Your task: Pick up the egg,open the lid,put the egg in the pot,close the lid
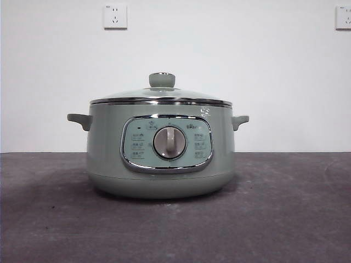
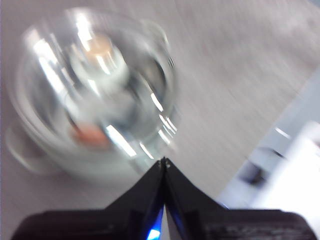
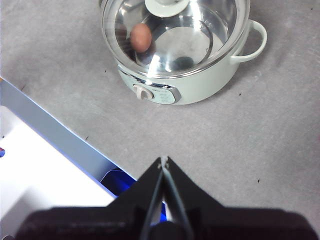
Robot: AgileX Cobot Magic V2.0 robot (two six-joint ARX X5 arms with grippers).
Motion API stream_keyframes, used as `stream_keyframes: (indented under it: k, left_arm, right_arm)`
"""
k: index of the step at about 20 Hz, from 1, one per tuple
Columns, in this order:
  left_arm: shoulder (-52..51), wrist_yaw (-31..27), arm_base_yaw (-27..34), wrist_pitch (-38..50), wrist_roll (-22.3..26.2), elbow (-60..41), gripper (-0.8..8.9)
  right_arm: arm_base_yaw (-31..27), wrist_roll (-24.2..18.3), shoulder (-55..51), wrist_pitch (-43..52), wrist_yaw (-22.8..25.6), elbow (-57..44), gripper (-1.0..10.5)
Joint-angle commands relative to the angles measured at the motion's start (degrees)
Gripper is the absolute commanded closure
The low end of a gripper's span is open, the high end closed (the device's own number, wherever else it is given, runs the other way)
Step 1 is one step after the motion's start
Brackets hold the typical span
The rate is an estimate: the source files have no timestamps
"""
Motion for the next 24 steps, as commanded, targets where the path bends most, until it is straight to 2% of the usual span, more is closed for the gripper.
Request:
stream_keyframes:
  k: [1, 2, 5, 9, 13, 17, 24]
  left_arm:
    - [-2.0, 0.5, 4.1, 11.1, 11.4, -0.2, 8.17]
    - [-3.5, 2.2, 6.8, 16.6, 13.1, -0.9, 8.17]
    - [-9.8, 9.0, 15.0, 33.3, 13.6, -8.2, 8.17]
    - [-22.5, 6.9, 24.8, 51.3, 13.5, -27.6, 8.17]
    - [-36.2, 1.7, 29.9, 56.3, 11.9, -47.9, 8.17]
    - [-47.3, -3.0, 30.8, 58.1, 9.0, -64.3, 8.17]
    - [-60.1, -3.3, 32.5, 57.5, 3.4, -79.6, 8.17]
  right_arm:
    - [0.0, 0.3, -0.2, -0.6, 0.1, -0.1, 9.4]
    - [0.0, 0.3, -0.2, -0.6, 0.1, -0.1, 9.4]
    - [0.0, 0.3, -0.2, -0.6, 0.2, -0.1, 9.4]
    - [0.0, 0.3, -0.2, -0.6, 0.1, -0.1, 9.4]
    - [0.0, 0.3, -0.2, -0.6, 0.2, -0.1, 9.4]
    - [0.0, 0.3, -0.3, -0.6, 0.1, -0.1, 9.4]
    - [0.0, 0.3, -0.3, -0.6, 0.2, -0.1, 9.4]
